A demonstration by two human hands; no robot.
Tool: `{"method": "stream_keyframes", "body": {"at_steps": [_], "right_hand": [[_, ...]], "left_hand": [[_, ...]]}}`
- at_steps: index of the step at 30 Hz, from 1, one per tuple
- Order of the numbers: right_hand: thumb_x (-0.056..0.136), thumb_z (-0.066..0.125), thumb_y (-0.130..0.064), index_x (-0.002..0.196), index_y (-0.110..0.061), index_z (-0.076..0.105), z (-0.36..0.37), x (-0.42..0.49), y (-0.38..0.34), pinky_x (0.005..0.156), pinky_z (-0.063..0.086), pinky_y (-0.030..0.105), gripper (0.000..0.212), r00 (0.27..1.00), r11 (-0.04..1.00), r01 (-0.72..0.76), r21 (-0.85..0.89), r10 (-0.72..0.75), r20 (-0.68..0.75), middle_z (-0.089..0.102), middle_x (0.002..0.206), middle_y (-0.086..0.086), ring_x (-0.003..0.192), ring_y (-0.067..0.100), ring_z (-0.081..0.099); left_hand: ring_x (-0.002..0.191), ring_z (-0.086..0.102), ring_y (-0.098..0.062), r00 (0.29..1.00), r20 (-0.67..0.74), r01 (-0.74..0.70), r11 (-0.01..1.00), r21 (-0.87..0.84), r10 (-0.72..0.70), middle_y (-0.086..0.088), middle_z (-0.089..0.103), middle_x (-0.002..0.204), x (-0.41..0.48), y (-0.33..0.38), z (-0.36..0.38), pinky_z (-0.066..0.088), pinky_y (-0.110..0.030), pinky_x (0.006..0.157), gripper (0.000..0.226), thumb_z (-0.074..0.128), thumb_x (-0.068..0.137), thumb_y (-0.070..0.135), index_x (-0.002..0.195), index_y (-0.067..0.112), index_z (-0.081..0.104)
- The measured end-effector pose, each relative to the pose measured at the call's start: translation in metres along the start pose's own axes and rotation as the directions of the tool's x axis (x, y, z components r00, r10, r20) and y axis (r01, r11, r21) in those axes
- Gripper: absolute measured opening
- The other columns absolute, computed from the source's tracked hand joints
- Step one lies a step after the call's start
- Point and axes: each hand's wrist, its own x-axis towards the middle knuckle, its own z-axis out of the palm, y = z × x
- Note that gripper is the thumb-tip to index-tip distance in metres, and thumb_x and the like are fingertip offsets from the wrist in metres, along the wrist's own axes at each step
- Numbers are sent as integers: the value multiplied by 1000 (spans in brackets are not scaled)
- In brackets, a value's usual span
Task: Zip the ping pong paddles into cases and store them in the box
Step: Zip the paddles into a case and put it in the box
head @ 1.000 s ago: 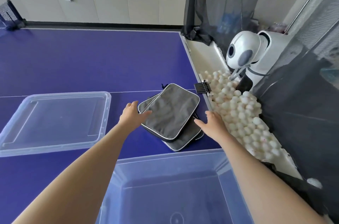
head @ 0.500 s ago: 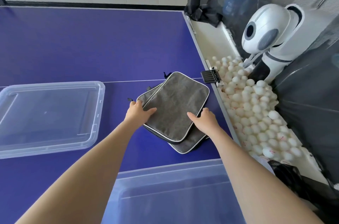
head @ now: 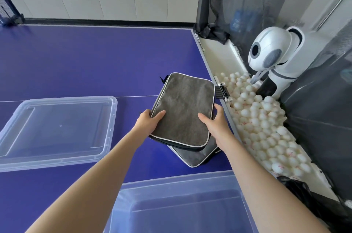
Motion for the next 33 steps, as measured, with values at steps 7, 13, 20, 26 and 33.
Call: {"method": "stream_keyframes", "body": {"at_steps": [7,13,20,26,33], "right_hand": [[86,70,-16,138,-30,34,-6,-52,-60,73,46,14,65,967,959,246,141,-253,33,53,117,-11,98,0,56],[84,71,-17,127,-39,39,11,-111,-103,77,49,11,58,892,899,409,158,-430,141,55,110,-20,94,-11,57],[82,74,-27,130,-40,38,67,-184,-128,101,46,43,61,799,841,525,130,-539,266,52,130,-7,121,15,50],[83,73,-23,131,-36,36,132,-243,-133,92,49,34,62,761,828,553,94,-547,350,54,115,-11,108,12,56],[86,69,-14,125,-36,37,245,-323,-119,68,47,11,54,756,835,530,147,-544,364,55,119,2,101,13,61]], "left_hand": [[92,66,-15,995,-31,-100,951,-293,95,-5,70,107,-64,26,-50,51,-26,78,39,68,86,39,111,11,61],[101,67,-21,982,-119,-184,901,-393,149,-5,69,110,-132,52,-116,53,-40,94,42,67,86,43,115,14,60],[96,68,-20,946,-301,-253,859,-446,122,-6,69,108,-205,40,-193,56,-31,76,43,67,86,43,116,14,56],[94,70,-21,906,-412,-318,803,-503,100,-2,72,105,-253,-15,-247,57,-43,86,34,67,88,36,114,17,55],[92,70,-24,884,-439,-391,768,-507,160,-7,72,101,-294,-108,-345,58,-42,81,28,65,90,28,114,19,52]]}}
